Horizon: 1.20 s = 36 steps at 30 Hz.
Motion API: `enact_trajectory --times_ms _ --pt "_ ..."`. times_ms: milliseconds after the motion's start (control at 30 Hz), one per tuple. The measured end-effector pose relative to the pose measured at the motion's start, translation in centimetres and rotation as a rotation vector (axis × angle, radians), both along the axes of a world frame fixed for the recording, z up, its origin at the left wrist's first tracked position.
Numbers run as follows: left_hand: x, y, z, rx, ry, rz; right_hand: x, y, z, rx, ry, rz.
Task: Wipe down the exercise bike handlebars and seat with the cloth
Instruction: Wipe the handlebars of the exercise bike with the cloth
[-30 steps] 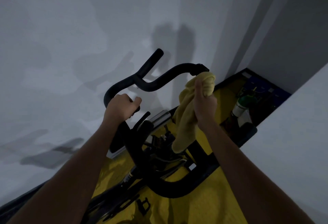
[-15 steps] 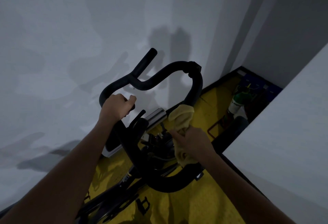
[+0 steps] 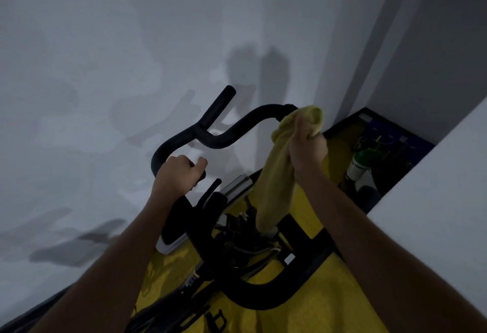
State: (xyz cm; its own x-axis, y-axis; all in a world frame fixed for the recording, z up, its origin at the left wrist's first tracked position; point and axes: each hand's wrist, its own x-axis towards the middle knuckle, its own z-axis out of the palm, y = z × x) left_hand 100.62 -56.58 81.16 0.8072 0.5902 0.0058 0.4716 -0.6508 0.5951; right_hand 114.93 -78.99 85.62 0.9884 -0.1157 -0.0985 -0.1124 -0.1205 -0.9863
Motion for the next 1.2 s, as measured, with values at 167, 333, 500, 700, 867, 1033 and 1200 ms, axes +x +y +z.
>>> enact_trajectory --times_ms 167,333,500,700,867,1033,1200 --pt "0.3 0.4 0.2 -0.02 -0.001 -0.011 2.1 0.2 1.0 -0.074 -0.034 0.083" --pt "0.1 0.1 0.2 -0.013 -0.007 -0.009 0.1 -0.2 -0.7 -0.04 -0.009 0.055" --pt "0.1 -0.2 0.4 0.009 0.003 -0.014 -1.8 -0.8 -2.4 -0.042 0.002 0.078" --pt "0.0 -0.4 0.6 0.021 0.019 0.003 -5.5 -1.2 -5.3 -0.097 0.046 0.206" --pt "-0.1 -0.5 0.6 -0.002 0.019 0.0 -7.7 -3.2 -6.2 -0.395 0.107 0.506" --pt "-0.3 -0.5 0.5 -0.007 0.0 -0.011 -10.2 -6.7 -7.7 -0.823 -0.126 0.724" --pt "-0.2 -0.5 0.3 0.008 -0.003 -0.003 -10.8 -6.7 -8.1 -0.717 -0.148 0.623"
